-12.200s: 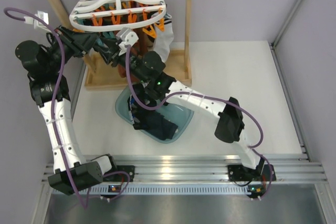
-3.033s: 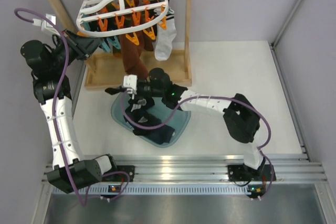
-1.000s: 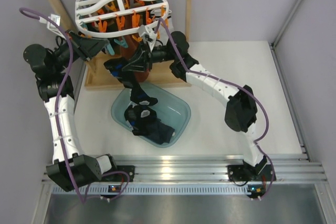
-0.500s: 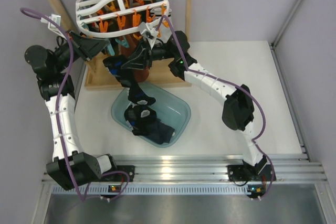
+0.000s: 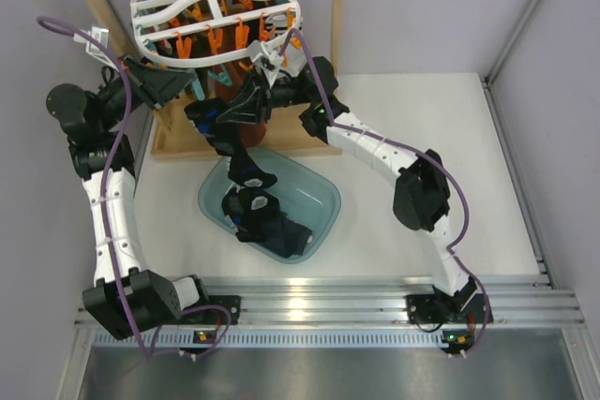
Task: Clip the socks to the hanger
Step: Clamp the sock onto the hanger.
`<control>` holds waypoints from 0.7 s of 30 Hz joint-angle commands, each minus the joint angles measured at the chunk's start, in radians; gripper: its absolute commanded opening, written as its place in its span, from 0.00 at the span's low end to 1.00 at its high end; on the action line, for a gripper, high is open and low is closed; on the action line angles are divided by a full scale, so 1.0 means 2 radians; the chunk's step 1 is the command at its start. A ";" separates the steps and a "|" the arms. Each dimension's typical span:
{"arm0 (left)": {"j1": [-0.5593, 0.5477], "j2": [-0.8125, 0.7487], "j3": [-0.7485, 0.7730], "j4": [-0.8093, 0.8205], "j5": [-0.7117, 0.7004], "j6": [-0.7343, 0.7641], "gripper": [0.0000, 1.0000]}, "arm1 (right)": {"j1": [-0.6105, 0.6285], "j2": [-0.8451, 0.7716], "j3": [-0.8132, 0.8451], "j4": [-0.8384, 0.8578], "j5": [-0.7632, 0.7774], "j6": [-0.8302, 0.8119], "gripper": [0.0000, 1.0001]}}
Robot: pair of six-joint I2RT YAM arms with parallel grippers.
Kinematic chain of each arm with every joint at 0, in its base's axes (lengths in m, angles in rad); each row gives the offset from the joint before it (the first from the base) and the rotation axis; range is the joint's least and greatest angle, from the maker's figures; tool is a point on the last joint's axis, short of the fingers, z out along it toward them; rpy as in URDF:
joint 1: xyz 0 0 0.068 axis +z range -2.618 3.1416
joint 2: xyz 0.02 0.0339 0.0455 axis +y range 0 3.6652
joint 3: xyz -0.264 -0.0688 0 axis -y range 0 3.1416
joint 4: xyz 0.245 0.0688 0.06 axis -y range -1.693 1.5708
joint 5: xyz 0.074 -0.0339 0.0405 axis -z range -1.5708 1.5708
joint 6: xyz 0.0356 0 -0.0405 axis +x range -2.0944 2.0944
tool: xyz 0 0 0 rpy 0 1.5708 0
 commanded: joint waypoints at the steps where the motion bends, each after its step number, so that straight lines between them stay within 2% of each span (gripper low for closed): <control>1: -0.002 -0.011 -0.006 0.032 0.053 -0.006 0.00 | -0.016 0.012 0.035 0.008 0.025 0.035 0.00; 21: -0.003 -0.018 -0.015 0.024 0.060 0.004 0.00 | -0.023 0.019 0.076 0.021 0.053 0.048 0.00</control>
